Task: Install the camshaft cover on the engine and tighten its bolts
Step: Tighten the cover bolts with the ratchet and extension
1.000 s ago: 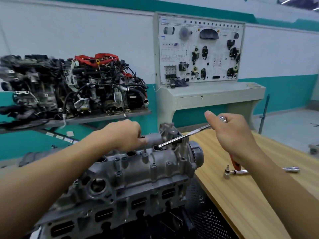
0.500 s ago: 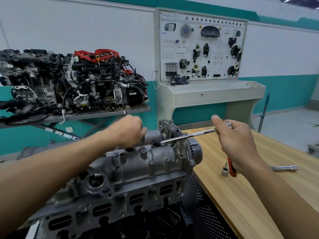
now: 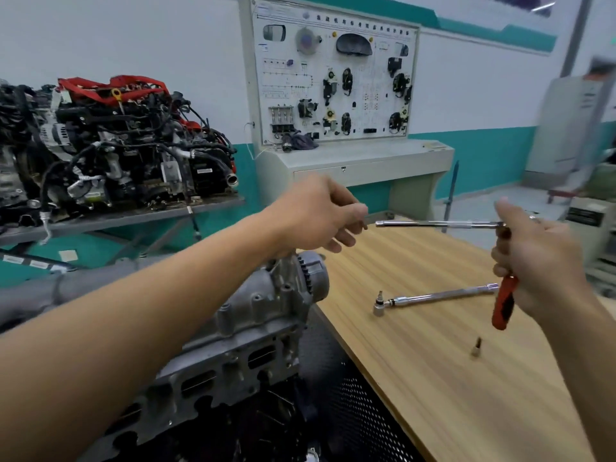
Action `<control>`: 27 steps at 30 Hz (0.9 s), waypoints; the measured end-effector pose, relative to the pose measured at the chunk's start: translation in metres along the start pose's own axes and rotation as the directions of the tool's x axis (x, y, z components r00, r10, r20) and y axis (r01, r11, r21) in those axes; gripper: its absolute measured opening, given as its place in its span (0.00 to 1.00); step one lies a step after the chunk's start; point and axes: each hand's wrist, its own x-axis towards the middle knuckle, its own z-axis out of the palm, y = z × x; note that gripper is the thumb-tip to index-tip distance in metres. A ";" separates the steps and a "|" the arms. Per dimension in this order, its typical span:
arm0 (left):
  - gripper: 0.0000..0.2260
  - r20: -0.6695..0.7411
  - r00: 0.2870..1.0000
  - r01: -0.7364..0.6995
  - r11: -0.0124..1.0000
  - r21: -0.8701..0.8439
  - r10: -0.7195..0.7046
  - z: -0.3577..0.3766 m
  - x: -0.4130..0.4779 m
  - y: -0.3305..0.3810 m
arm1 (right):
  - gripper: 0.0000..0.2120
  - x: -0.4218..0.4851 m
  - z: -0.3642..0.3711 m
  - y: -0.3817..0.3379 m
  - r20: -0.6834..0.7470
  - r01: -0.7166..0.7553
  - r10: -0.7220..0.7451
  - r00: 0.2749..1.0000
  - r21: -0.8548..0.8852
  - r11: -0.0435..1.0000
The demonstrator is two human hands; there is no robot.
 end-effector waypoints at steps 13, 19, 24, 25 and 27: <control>0.11 0.313 0.938 0.041 0.942 0.332 -0.152 0.218 0.104 -0.057 | 0.18 0.054 -0.117 0.024 -0.404 0.003 -0.004 0.915 -0.002 1.000; 0.09 0.500 0.859 -0.289 0.700 0.654 -0.113 0.266 0.113 -0.096 | 0.22 0.078 -0.110 0.057 -0.374 0.006 -0.085 0.923 -0.208 0.978; 0.07 0.569 0.820 -0.364 0.716 0.596 -0.057 0.275 0.125 -0.095 | 0.22 0.083 -0.100 0.079 -0.301 0.016 -0.149 0.942 -0.403 0.915; 0.06 0.578 0.814 -0.368 0.719 0.590 -0.058 0.275 0.127 -0.095 | 0.22 0.083 -0.099 0.081 -0.300 0.012 -0.147 0.942 -0.409 0.912; 0.05 0.595 0.801 -0.369 0.734 0.571 -0.060 0.276 0.131 -0.097 | 0.22 0.084 -0.100 0.080 -0.313 -0.007 -0.132 0.941 -0.404 0.915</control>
